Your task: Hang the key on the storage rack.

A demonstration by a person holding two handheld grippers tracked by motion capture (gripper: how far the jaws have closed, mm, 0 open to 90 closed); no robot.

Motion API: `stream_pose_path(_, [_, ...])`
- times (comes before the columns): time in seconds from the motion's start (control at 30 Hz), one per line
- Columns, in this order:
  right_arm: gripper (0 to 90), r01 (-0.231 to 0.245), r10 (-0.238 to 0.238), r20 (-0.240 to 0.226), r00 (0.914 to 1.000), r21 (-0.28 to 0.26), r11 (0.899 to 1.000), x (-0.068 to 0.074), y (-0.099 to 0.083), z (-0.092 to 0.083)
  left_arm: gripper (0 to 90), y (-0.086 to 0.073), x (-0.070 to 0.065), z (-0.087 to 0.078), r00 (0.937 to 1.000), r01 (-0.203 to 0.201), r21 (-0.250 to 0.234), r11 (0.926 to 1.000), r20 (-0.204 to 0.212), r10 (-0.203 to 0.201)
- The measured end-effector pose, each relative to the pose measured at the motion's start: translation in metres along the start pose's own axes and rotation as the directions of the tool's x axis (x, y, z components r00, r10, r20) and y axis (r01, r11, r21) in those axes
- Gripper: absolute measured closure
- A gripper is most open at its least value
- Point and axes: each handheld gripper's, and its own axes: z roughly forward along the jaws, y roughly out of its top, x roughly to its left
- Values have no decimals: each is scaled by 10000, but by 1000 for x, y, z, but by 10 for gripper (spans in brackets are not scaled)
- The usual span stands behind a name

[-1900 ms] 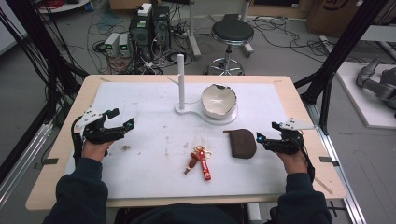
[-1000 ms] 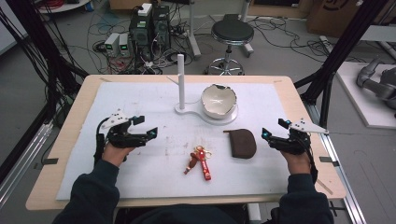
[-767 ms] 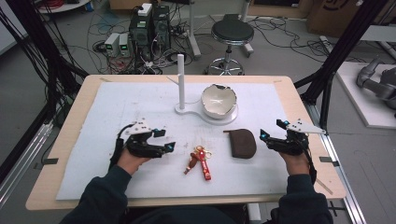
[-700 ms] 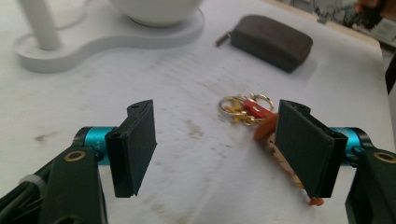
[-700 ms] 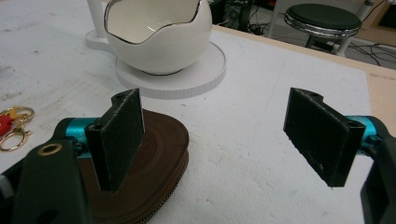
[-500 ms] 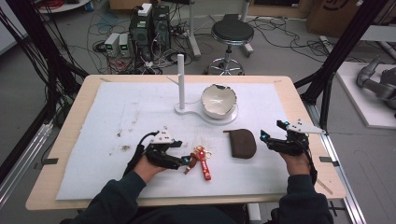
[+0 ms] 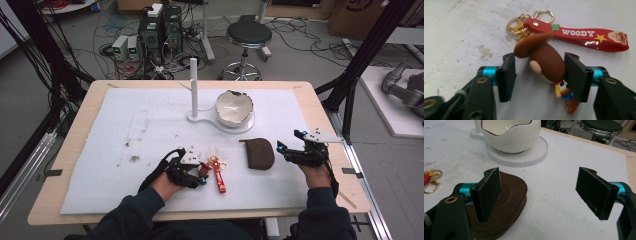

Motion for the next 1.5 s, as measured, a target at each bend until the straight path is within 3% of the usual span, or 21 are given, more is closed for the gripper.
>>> stream_pose_path(0.03, [207,21,-21,5,10000,-12,10000,0,0,0,467,0,0,0,10000,0,0,10000,0,0])
stream_pose_path(0.07, [208,16,-16,-1,10000,-5,10000,0,0,0,594,0,2,-1,10000,64,53,10000,-3,-64])
stream_pose_path(0.1, [208,26,-26,4,10000,-7,10000,0,0,0,657,-1,4,-4,10000,-60,-82,9999,-68,59])
stream_pose_path(0.2, [208,-5,5,4,10000,7,10000,0,0,-1,661,-2,15,-14,9988,481,-370,9982,19,-480])
stream_pose_path(0.27, [208,-17,17,0,10000,-10,10000,0,0,-1,662,-2,23,-23,9969,793,-759,9940,76,-789])
stream_pose_path(0.3, [208,-6,6,18,10000,6,10000,0,0,0,662,-1,28,-32,9955,951,-1193,9883,143,-940])
stream_pose_path(0.33, [208,14,-14,12,10000,0,10000,0,0,0,662,-1,28,-32,9955,951,-1193,9883,143,-940])
stream_pose_path(0.53, [208,-12,12,2,10000,5,10000,1,0,0,663,7,40,-57,9945,1045,-2362,9661,243,-1017])
stream_pose_path(0.8, [208,-41,41,20,10000,-93,9999,0,2,0,663,29,61,-93,9934,924,-3495,9324,-317,-1103])
stream_pose_path(0.97, [208,41,-41,-59,10000,-85,10000,1,3,3,664,45,75,-111,9893,901,-3921,9155,-703,-1275])
stream_pose_path(1.07, [208,-26,25,-110,9999,-76,10000,2,4,3,664,55,86,-124,9856,929,-4305,8978,-880,-1442])
stream_pose_path(1.2, [208,15,-16,-80,10000,-100,9999,1,4,3,663,66,97,-136,9831,933,-4590,8835,-980,-1547])
stream_pose_path(1.27, [208,46,-47,-73,10000,-144,9999,1,4,4,664,73,103,-141,9817,922,-4696,8780,-1046,-1591])
stream_pose_path(1.5, [208,7,-8,-95,10000,-112,9999,1,4,4,664,99,114,-147,9834,572,-4791,8759,-1243,-1322])
